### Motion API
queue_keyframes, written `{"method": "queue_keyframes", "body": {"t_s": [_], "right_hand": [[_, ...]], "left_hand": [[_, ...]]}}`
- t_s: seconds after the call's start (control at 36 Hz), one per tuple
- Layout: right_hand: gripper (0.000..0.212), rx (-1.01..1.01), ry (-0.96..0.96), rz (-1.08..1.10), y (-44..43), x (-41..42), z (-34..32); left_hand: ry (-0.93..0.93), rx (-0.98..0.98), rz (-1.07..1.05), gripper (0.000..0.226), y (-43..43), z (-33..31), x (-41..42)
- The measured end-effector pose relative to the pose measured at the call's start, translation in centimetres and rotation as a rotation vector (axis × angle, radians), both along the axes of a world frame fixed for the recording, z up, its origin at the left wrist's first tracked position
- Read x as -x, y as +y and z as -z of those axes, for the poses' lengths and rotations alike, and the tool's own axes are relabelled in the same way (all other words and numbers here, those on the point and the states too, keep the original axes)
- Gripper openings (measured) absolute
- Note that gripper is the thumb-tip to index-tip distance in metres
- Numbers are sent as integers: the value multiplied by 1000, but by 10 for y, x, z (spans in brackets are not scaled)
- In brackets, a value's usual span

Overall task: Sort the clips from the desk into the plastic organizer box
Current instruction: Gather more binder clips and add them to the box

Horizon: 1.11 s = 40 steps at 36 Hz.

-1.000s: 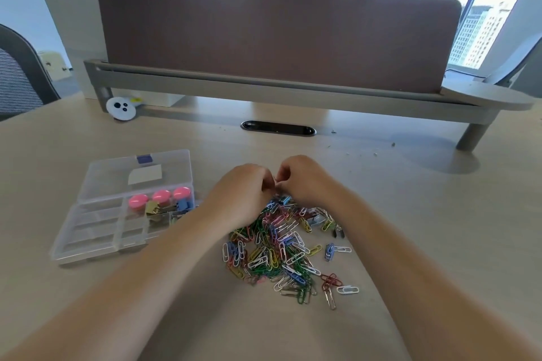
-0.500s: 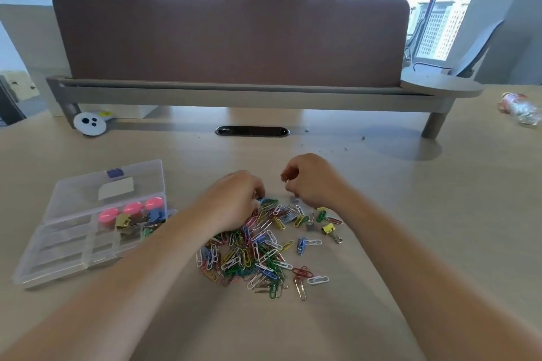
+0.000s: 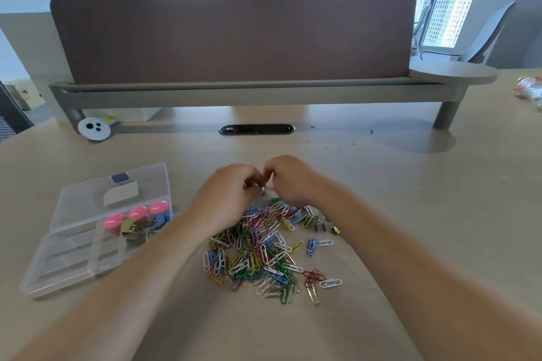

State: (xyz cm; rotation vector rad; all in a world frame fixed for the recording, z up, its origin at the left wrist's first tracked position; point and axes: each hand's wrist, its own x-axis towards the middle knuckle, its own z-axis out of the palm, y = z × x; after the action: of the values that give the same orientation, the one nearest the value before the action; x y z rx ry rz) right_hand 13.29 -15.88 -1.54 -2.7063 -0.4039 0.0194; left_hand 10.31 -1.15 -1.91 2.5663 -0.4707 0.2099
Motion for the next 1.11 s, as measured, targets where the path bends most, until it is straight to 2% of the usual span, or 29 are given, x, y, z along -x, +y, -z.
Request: {"method": "queue_keyframes", "body": {"t_s": [0.17, 0.39, 0.47, 0.64, 0.81, 1.0, 1.11], "right_hand": [[27, 93, 40, -80, 10, -7, 3], [7, 86, 22, -53, 12, -7, 5], [14, 74, 81, -29, 14, -4, 0], [8, 13, 118, 39, 18, 2, -1], [11, 10, 8, 30, 30, 15, -12], [9, -33, -16, -101, 80, 42, -39], [15, -26, -2, -164, 112, 53, -42]], "left_hand": [[10, 49, -19, 23, 9, -6, -2], [20, 116, -36, 21, 20, -13, 4], [32, 131, -47, 19, 24, -15, 7], [100, 173, -69, 27, 32, -15, 17], [73, 224, -93, 19, 48, -17, 30], [-28, 72, -168, 10, 96, -28, 54], [-5, 43, -232, 10, 128, -29, 68]]}}
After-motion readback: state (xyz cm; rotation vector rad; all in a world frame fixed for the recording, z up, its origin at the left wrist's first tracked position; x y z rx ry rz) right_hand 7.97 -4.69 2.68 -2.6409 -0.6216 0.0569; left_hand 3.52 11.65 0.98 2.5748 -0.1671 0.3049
